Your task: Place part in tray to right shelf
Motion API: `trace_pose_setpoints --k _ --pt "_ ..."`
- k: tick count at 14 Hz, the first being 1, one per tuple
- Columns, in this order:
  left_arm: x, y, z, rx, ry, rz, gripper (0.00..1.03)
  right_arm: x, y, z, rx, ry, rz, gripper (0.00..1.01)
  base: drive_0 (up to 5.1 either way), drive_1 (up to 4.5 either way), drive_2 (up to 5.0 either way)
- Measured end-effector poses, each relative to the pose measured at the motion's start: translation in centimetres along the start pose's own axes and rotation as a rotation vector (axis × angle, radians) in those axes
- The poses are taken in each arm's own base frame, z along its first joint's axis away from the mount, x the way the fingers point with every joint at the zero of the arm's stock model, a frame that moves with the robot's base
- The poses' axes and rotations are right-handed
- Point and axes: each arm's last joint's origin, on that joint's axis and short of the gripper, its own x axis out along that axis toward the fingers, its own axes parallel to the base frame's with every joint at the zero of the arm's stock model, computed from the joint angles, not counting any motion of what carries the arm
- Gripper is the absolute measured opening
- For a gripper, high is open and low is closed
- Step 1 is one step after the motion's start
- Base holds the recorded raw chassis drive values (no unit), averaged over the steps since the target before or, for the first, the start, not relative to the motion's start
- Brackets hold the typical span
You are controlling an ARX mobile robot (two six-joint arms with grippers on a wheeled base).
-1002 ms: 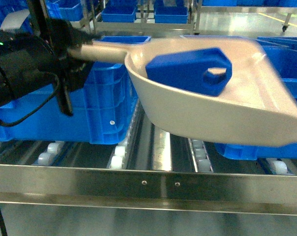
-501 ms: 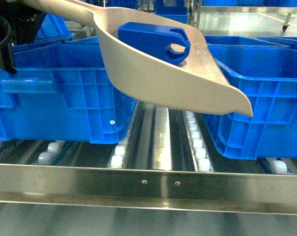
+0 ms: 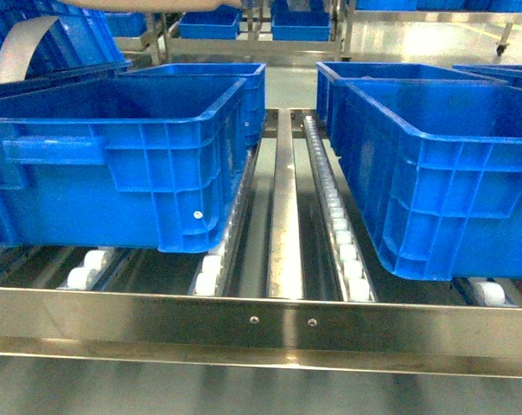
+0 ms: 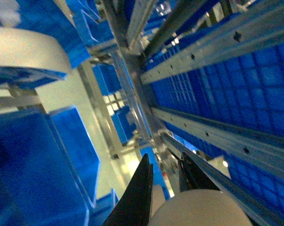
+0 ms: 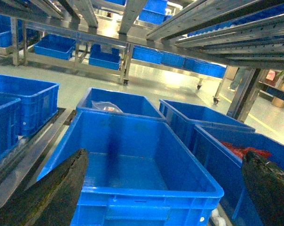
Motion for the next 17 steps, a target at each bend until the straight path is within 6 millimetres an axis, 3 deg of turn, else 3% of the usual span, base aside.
trace_pose_setpoints --k 5,8,11,13,15,16,17 --pt "4.7 -2.3 0.2 0.468 -0.189 0.161 0.13 0.0 0.0 0.0 0.0 0.0 0.0 0.98 0.0 0.0 0.0" --pt "5.0 -2.9 -0.3 0.632 -0.173 0.147 0.13 0.0 0.0 0.0 0.0 0.0 0.0 0.98 0.0 0.0 0.0" --pt "4.8 -2.8 -0.5 0.615 -0.144 0.112 0.13 0.0 0.0 0.0 0.0 0.0 0.0 0.98 0.0 0.0 0.0" --pt "2.9 -2.2 0.9 0.498 -0.081 0.087 0.13 0.0 0.0 0.0 0.0 0.0 0.0 0.98 0.0 0.0 0.0" --pt "-1.4 -2.8 4.5 0.316 -0.091 0.016 0.13 0.0 0.0 0.0 0.0 0.0 0.0 0.98 0.0 0.0 0.0" --pt "-6.0 -3.5 6.4 0.24 -0.095 -0.052 0.13 0.0 0.0 0.0 0.0 0.0 0.0 0.98 0.0 0.0 0.0" --pt "-12.4 -3.4 6.4 0.228 0.005 -0.058 0.13 0.0 0.0 0.0 0.0 0.0 0.0 0.98 0.0 0.0 0.0"
